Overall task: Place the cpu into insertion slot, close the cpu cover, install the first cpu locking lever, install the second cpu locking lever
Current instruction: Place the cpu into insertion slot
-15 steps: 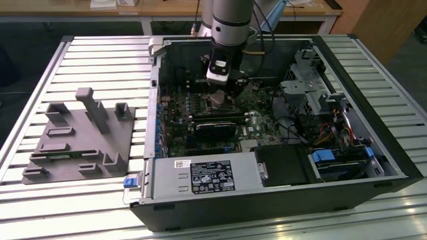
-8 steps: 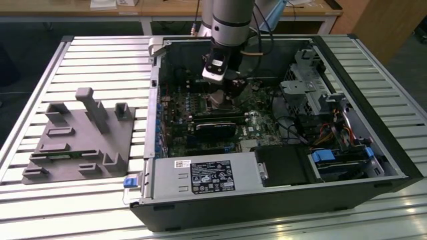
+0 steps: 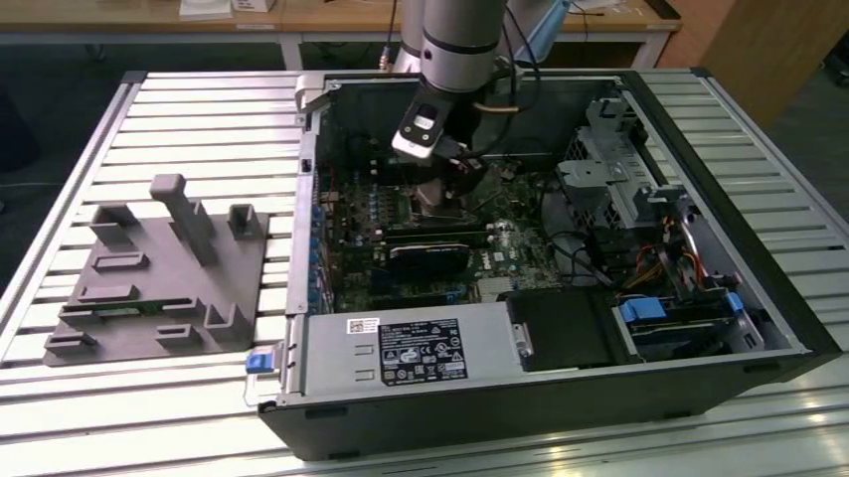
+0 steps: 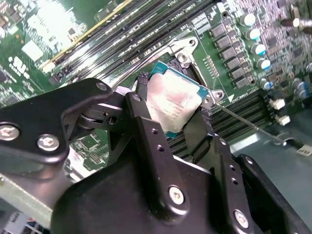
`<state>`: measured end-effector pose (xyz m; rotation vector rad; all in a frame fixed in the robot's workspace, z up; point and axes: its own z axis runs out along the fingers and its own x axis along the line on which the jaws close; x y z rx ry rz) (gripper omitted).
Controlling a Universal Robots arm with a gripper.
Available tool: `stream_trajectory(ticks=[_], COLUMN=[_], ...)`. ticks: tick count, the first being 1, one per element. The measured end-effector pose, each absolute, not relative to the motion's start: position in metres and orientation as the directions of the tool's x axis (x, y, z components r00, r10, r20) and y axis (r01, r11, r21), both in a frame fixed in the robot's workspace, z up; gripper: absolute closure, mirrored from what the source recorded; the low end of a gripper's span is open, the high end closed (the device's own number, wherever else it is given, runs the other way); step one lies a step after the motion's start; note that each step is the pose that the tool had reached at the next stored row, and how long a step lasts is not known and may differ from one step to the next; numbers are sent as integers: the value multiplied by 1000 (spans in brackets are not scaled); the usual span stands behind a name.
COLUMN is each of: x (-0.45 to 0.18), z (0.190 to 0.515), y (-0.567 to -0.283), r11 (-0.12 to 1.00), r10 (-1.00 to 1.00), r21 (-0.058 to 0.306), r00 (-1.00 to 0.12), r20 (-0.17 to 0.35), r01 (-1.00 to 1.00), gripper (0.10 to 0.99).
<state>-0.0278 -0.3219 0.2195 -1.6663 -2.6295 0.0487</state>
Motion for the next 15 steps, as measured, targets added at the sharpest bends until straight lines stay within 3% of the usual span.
stream_trajectory(ticks=[15], x=[-28], z=[218], y=[-322], r11=[222], r10=[975], r21=[-31], r00=[-222], r20=[-4], r01=[975], gripper=[549])
